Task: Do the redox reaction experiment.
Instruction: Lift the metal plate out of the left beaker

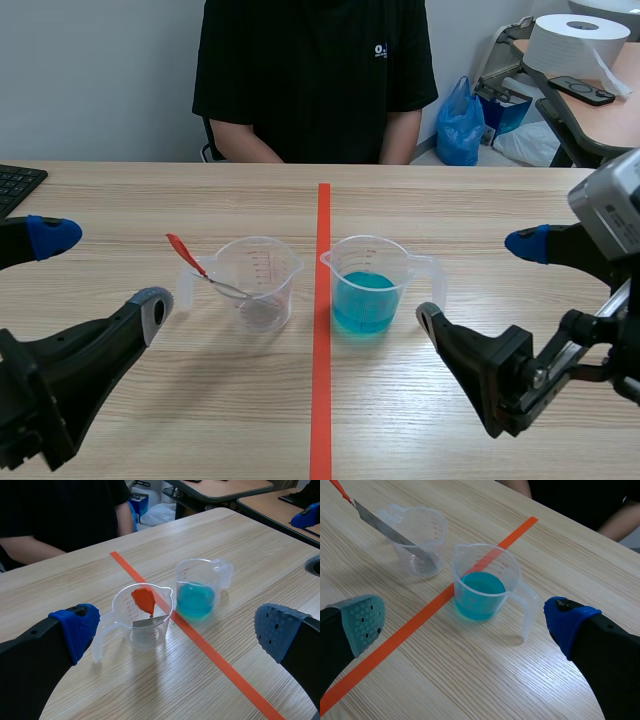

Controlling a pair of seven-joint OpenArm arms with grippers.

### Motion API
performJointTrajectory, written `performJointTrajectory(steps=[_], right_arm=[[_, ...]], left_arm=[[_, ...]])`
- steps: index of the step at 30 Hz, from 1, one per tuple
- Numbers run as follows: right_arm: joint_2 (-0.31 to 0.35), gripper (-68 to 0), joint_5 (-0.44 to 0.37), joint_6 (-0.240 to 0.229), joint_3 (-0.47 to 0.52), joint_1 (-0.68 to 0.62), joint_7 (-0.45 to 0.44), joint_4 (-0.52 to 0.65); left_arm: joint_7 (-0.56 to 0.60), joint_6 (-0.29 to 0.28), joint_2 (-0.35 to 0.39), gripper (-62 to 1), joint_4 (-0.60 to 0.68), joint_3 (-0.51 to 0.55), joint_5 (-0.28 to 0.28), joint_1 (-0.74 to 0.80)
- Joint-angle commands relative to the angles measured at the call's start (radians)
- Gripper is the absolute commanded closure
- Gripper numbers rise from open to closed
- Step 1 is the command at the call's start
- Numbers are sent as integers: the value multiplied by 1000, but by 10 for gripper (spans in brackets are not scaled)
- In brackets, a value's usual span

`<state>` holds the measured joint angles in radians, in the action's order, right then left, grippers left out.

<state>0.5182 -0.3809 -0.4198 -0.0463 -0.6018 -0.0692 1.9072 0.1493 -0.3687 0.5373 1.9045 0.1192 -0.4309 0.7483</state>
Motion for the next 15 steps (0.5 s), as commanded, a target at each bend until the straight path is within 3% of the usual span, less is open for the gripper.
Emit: performJointTrajectory(steps=[1, 15], right_arm=[[6, -679, -3, -4, -3, 16, -27, 18], [8, -679, 12, -23, -40, 60, -35, 18]], left_arm=[[10, -1, -5, -623, 19, 5, -7, 2], [-12, 7, -5, -623, 19, 5, 5, 2]])
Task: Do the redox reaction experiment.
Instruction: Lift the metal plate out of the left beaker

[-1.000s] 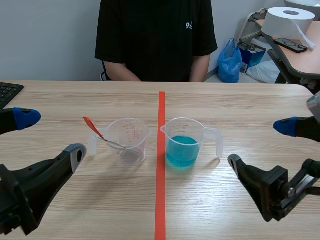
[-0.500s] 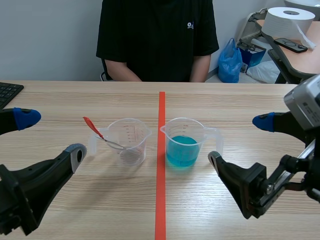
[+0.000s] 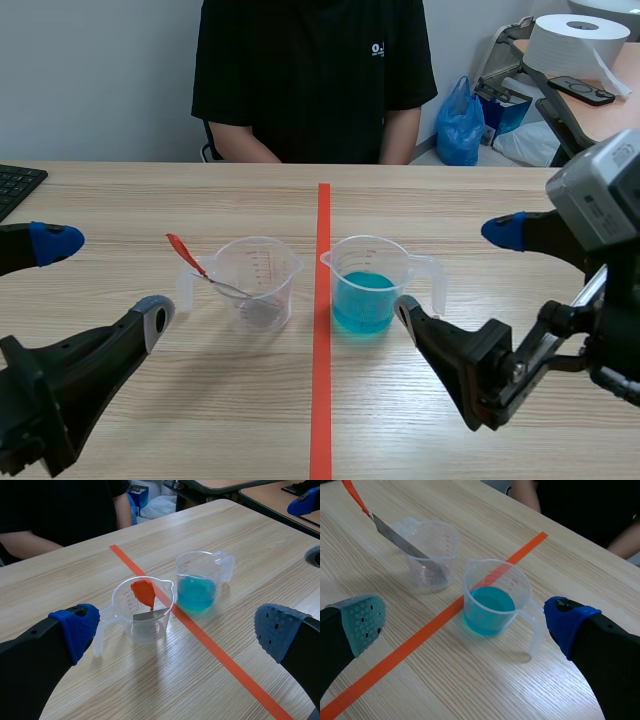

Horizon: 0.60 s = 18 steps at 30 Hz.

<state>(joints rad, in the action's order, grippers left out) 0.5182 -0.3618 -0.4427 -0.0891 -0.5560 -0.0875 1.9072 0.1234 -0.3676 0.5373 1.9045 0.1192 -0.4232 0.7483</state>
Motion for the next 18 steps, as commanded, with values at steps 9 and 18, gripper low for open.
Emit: performJointTrajectory(steps=[9, 18], right_arm=[[8, -679, 10, 0, -38, 47, -44, 18], [8, -679, 34, 1, -107, 93, -48, 18]], left_arm=[[13, 16, -5, -623, 19, 5, 40, 8], [14, 74, -14, -316, -18, 6, 298, 92]])
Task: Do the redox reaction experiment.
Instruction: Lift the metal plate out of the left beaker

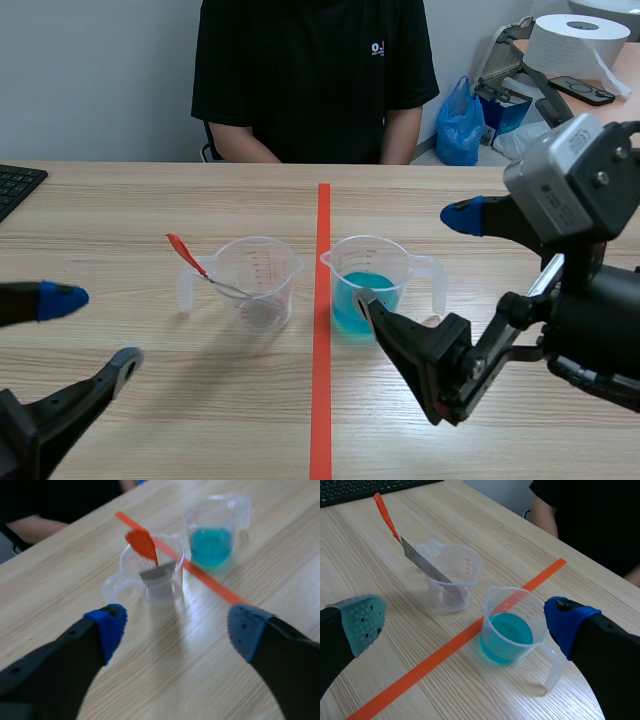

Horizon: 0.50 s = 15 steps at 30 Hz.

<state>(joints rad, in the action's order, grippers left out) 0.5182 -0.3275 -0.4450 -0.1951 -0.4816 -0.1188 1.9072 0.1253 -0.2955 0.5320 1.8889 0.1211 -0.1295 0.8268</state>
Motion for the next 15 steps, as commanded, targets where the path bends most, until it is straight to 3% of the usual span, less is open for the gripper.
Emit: performJointTrajectory(steps=[1, 8, 12, 15], right_arm=[[8, -679, 10, 3, -11, 26, -16, 18], [8, -679, 11, 4, -77, 93, -15, 18], [7, -679, 11, 8, -128, 142, -6, 18], [5, -679, 11, 11, -174, 181, 3, 18]], left_arm=[[12, 2, -14, -273, -10, 5, 39, 28], [121, 69, -78, -112, -109, 19, 309, 114], [228, 115, -121, -43, -208, 53, 397, 137], [280, 129, -136, -40, -269, 80, 428, 137]])
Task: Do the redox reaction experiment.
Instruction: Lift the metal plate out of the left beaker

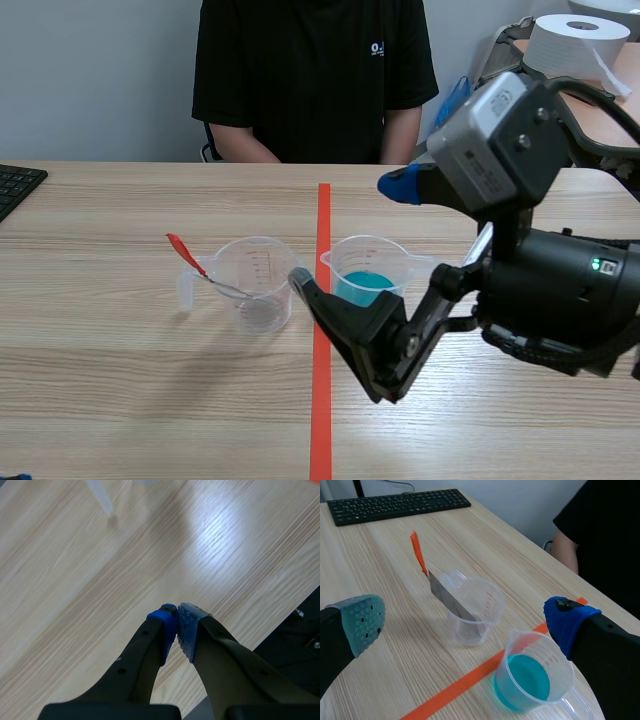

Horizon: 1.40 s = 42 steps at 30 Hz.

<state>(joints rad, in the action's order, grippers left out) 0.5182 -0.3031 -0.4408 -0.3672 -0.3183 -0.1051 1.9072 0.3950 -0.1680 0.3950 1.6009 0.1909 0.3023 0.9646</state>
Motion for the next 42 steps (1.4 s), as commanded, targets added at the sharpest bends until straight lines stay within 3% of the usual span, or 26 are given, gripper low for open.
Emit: performJointTrajectory(steps=[1, 3, 9, 11, 14, 21, 32, 42], right_arm=[[3, -679, -13, 8, -17, 30, -5, 17], [0, -679, -13, 11, -50, 58, 0, 14], [-46, -679, -13, 26, -131, 139, 71, 6], [-69, -679, -9, 26, -159, 167, 84, -9], [-104, -679, 6, 26, -204, 205, 105, -40], [-196, -679, 65, 34, -291, 291, 125, -154], [-312, -679, 98, 95, -368, 397, 169, -315], [-366, -679, 98, 107, -374, 450, 204, -429]], left_arm=[[13, 2, -1, -40, 2, 19, -5, -1], [9, 2, -2, -40, -29, 37, -17, -1], [6, 2, 8, -40, -140, 85, -142, -1], [18, 2, 13, -40, -177, 88, -157, -1], [40, 0, 19, -40, -230, 88, -162, -1], [54, 0, 62, -40, -305, 88, -286, 14], [58, 0, 82, -40, -327, 88, -311, 69], [85, -2, 82, -40, -395, 60, -310, 68]])
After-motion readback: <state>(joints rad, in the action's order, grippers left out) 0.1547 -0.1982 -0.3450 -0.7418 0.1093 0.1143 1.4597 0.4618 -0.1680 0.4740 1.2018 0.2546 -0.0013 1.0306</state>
